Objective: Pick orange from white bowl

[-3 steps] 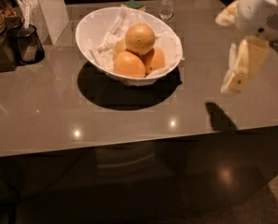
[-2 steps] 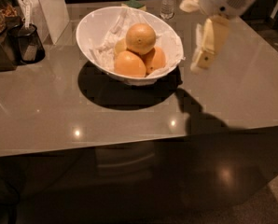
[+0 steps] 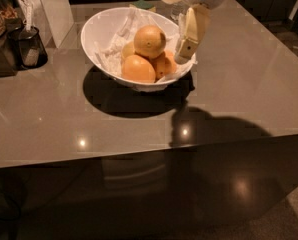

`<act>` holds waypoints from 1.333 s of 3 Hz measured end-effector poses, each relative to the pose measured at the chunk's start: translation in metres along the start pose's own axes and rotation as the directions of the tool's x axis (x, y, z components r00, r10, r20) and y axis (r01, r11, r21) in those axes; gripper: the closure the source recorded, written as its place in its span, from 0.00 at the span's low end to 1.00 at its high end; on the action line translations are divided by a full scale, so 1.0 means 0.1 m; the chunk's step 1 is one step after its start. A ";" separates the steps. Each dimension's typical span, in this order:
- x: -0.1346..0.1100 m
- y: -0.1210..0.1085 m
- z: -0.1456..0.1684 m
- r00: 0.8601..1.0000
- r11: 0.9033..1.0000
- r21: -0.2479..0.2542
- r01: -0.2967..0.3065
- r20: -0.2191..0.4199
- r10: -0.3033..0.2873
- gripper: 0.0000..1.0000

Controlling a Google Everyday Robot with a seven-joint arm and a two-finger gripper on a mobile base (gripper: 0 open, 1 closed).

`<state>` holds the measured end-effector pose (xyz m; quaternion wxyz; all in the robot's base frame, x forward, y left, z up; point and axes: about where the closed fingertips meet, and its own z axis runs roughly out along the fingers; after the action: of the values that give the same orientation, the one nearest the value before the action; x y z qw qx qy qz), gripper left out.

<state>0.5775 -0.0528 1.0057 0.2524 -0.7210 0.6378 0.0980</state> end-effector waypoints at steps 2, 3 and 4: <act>-0.07 -0.17 0.28 0.997 0.999 -0.021 0.035 0.065 -0.034 0.00; -0.14 -0.40 0.60 0.991 0.994 -0.062 0.095 0.095 -0.089 0.00; -0.15 -0.61 0.92 0.987 0.986 -0.095 0.139 0.100 -0.129 0.00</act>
Offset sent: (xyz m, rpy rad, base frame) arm 0.0380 0.0319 -0.0385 0.0787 0.0509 0.1267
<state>0.6512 0.0092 0.9489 0.2510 -0.7689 0.5694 0.1469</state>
